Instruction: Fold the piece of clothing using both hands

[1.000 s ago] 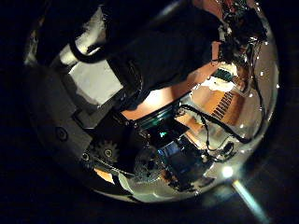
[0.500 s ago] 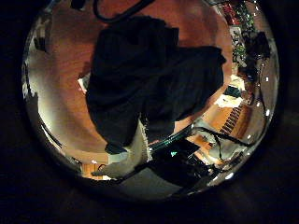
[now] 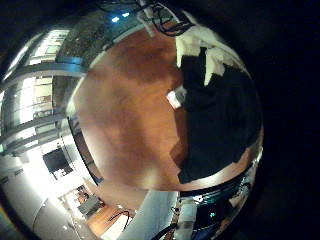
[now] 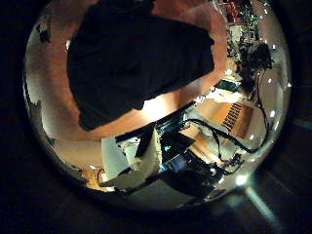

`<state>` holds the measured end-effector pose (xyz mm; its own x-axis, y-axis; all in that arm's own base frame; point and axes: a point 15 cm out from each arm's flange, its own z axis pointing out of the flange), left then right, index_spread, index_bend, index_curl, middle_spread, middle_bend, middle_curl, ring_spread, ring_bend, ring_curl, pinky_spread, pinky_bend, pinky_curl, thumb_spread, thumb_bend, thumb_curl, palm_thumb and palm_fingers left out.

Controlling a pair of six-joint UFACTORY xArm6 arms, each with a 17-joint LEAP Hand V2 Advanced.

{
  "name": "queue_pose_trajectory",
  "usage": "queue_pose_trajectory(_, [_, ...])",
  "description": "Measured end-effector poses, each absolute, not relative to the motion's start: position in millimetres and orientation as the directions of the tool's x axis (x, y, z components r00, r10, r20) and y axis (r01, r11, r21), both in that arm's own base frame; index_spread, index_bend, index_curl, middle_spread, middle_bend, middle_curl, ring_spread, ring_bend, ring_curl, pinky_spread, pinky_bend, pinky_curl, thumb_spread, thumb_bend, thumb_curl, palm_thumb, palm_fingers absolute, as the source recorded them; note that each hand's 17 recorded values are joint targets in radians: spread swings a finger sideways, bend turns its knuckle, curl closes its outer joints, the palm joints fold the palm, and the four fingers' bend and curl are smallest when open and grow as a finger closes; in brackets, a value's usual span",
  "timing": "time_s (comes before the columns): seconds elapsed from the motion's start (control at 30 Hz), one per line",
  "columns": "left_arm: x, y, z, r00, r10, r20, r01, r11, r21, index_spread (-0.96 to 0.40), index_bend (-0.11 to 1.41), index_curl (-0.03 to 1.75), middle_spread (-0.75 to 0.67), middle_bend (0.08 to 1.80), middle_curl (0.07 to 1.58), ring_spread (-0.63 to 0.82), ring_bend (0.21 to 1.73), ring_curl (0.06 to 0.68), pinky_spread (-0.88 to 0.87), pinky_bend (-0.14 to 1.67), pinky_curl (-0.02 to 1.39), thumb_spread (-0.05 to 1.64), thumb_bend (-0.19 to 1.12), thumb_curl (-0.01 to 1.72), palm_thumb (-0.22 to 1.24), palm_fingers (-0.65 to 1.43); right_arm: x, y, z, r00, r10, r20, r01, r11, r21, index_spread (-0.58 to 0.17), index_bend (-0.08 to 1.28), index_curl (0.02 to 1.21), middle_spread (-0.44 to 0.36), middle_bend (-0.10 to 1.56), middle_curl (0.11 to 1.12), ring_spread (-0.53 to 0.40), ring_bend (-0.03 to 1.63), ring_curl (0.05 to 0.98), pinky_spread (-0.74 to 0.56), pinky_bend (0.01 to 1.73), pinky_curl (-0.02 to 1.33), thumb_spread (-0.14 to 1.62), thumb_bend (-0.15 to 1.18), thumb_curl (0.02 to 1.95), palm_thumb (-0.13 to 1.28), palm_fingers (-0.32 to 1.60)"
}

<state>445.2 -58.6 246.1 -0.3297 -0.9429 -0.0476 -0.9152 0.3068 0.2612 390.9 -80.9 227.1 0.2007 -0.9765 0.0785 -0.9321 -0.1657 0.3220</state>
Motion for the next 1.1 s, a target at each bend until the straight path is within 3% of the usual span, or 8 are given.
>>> queue_pose_trajectory(0.33, [403.6,-55.6,231.7,-0.338,-0.941,-0.035,-0.906,0.315,0.281,-0.01,0.17,0.46,0.27,0.18,0.38,0.23,0.78,0.269,0.27,0.50,0.44,1.08,-0.02,0.30,0.28,0.04,370.3,-81.9,172.2,0.219,-0.975,0.044,-0.880,-0.178,0.441,-0.373,0.17,0.41,-0.077,0.34,0.43,-0.045,0.62,0.330,0.25,0.49,0.38,1.13,-0.02,0.34,0.48,0.11])
queue_pose_trajectory(0.6, [382.1,-49.7,223.3,-0.345,-0.938,-0.033,-0.900,0.320,0.297,-0.01,0.17,0.42,0.26,0.18,0.36,0.24,0.76,0.258,0.27,0.49,0.42,1.08,-0.02,0.29,0.29,0.06,382.3,-83.8,147.5,0.249,-0.965,0.082,-0.877,-0.189,0.443,-0.357,0.18,0.38,-0.060,0.31,0.40,-0.025,0.56,0.301,0.28,0.44,0.35,1.09,-0.02,0.35,0.54,0.16])
queue_pose_trajectory(0.67, [381.1,-49.1,222.7,-0.347,-0.937,-0.034,-0.899,0.322,0.297,-0.01,0.17,0.41,0.26,0.18,0.35,0.24,0.75,0.256,0.27,0.49,0.41,1.08,-0.02,0.29,0.29,0.06,381.6,-83.4,143.3,0.246,-0.965,0.086,-0.874,-0.182,0.451,-0.345,0.19,0.38,-0.067,0.33,0.40,-0.035,0.56,0.293,0.26,0.41,0.33,1.07,-0.01,0.35,0.59,0.24])
queue_pose_trajectory(0.73, [379.0,-49.9,221.4,-0.348,-0.937,-0.030,-0.897,0.324,0.301,-0.01,0.18,0.41,0.26,0.18,0.34,0.24,0.75,0.254,0.27,0.49,0.41,1.08,-0.02,0.29,0.29,0.07,380.8,-86.5,141.3,0.252,-0.963,0.099,-0.870,-0.180,0.460,-0.347,0.21,0.39,-0.117,0.43,0.43,-0.101,0.64,0.298,0.19,0.39,0.31,1.07,0.00,0.37,0.64,0.48])
queue_pose_trajectory(0.83, [378.0,-51.1,218.6,-0.349,-0.937,-0.026,-0.894,0.325,0.308,-0.01,0.18,0.40,0.26,0.18,0.34,0.24,0.74,0.250,0.27,0.48,0.40,1.08,-0.02,0.29,0.29,0.07,380.9,-94.6,141.1,0.258,-0.956,0.140,-0.868,-0.166,0.469,-0.394,0.18,0.39,-0.194,0.52,0.48,-0.224,0.85,0.352,-0.12,0.66,0.35,1.05,0.01,0.40,0.73,1.07])
queue_pose_trajectory(0.87, [377.8,-51.7,218.0,-0.350,-0.936,-0.025,-0.893,0.326,0.309,-0.01,0.17,0.40,0.26,0.18,0.34,0.24,0.74,0.250,0.27,0.48,0.40,1.08,-0.02,0.29,0.29,0.07,381.3,-98.1,141.8,0.261,-0.953,0.156,-0.867,-0.161,0.471,-0.407,0.21,0.41,-0.212,0.55,0.50,-0.240,0.88,0.369,-0.19,0.73,0.36,1.04,0.01,0.41,0.76,1.17])
queue_pose_trajectory(0.97, [377.2,-52.2,217.4,-0.351,-0.936,-0.025,-0.893,0.326,0.311,-0.01,0.18,0.39,0.26,0.18,0.33,0.24,0.74,0.249,0.27,0.48,0.40,1.09,-0.02,0.29,0.30,0.08,382.1,-106.7,145.4,0.264,-0.945,0.194,-0.870,-0.147,0.471,-0.443,0.36,0.52,-0.248,0.69,0.59,-0.255,0.99,0.458,-0.29,0.90,0.47,1.02,0.01,0.44,0.83,1.27])
queue_pose_trajectory(1.1, [375.0,-52.7,216.1,-0.356,-0.934,-0.027,-0.890,0.330,0.315,-0.02,0.18,0.39,0.25,0.18,0.33,0.24,0.74,0.245,0.27,0.47,0.39,1.10,-0.02,0.29,0.31,0.09,377.4,-116.3,148.0,0.244,-0.947,0.207,-0.880,-0.127,0.458,-0.463,0.60,0.67,-0.254,0.89,0.70,-0.250,1.12,0.531,-0.29,1.08,0.56,1.01,0.03,0.48,0.95,1.29])
